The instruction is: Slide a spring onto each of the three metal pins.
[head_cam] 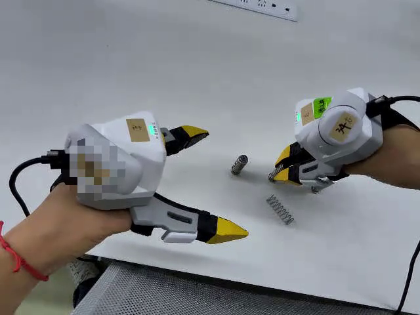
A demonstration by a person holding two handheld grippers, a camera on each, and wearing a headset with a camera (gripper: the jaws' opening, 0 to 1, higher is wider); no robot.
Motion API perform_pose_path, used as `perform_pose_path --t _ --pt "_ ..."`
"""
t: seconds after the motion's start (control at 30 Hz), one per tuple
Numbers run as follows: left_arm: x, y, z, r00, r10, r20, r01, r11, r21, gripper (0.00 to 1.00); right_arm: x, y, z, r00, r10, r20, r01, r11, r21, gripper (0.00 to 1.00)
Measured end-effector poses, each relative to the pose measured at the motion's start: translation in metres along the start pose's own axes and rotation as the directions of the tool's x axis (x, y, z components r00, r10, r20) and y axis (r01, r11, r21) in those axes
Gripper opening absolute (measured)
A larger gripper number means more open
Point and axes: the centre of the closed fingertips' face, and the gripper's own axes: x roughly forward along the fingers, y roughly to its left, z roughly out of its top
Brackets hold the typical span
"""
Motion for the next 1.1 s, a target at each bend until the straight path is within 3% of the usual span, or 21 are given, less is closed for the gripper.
perform_pose_path --t 0.53,0.83,1.1 --pt "-0.002 -0.002 0.002 1.0 0.004 -0.003 -0.004 1.0 0.007 0.96 -0.005 0.002 0.002 0.9996 -0.009 0.026 0.008 1.0 0.022 0.18" --pt "-0.003 -0.005 0.004 0.9999 0.007 -0.013 -0.007 1.0 0.016 0.96 -0.022 0.007 0.007 0.9972 -0.027 0.07 0.024 0.999 0.035 0.25" --pt "-0.007 -0.005 0.005 0.9996 0.019 -0.019 -0.019 1.0 0.025 0.96 -0.037 0.004 0.002 0.9909 -0.047 0.126 0.038 0.997 0.075 0.35"
